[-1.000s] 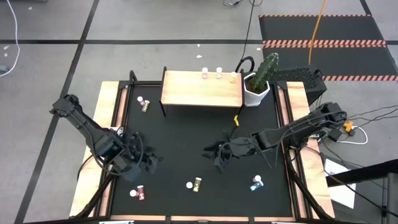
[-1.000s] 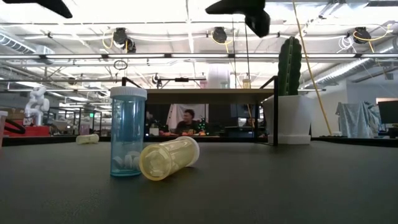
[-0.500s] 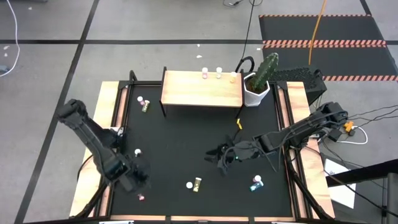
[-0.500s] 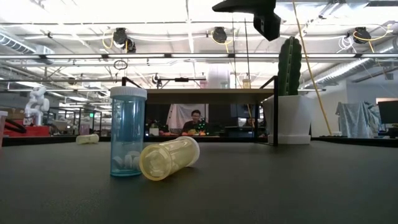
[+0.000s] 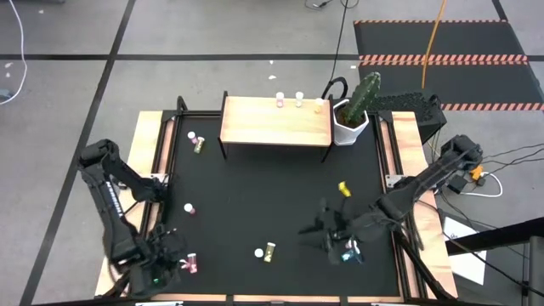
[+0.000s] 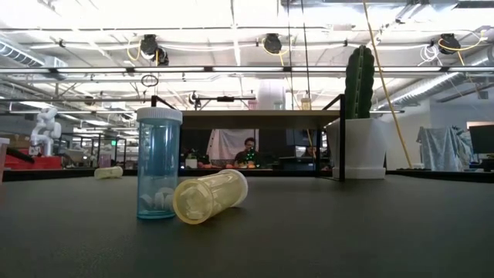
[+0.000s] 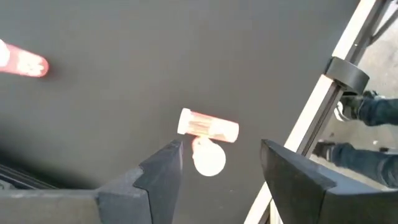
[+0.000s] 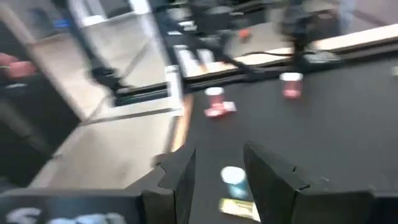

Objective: Pick and place medicine bottles onto shelf by color
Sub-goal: Put the bottom left red pill bottle on the shelf

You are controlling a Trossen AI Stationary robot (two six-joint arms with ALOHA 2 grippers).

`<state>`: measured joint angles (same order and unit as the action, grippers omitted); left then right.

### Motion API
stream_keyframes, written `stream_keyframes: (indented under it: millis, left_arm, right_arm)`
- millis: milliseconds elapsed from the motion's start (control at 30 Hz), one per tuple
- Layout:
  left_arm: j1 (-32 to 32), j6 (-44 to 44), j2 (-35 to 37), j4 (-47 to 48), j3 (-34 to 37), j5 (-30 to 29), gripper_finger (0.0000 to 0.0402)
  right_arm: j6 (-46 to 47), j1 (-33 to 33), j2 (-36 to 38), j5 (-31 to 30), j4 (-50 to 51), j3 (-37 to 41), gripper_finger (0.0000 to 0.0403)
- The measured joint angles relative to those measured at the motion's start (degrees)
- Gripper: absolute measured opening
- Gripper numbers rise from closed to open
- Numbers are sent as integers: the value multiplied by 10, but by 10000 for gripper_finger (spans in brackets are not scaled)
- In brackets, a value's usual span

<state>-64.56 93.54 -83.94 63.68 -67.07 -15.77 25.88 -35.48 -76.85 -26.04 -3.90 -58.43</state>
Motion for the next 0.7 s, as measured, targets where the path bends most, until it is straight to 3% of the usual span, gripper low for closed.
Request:
stream_keyframes:
  millis: [133,267,533,700]
  left_arm:
    - [-39,40,0,29,0,-47,214]
    - [-62,-8,0,22,1,-97,214]
    - [-77,-53,0,22,3,-99,215]
    - [-90,-77,-1,-5,33,-99,244]
  right_arm:
    - [32,-24,31,-73,41,1,128]
    - [33,-24,43,-90,23,0,128]
    - [37,-13,36,-101,8,0,128]
    - [38,-3,29,-101,4,0,128]
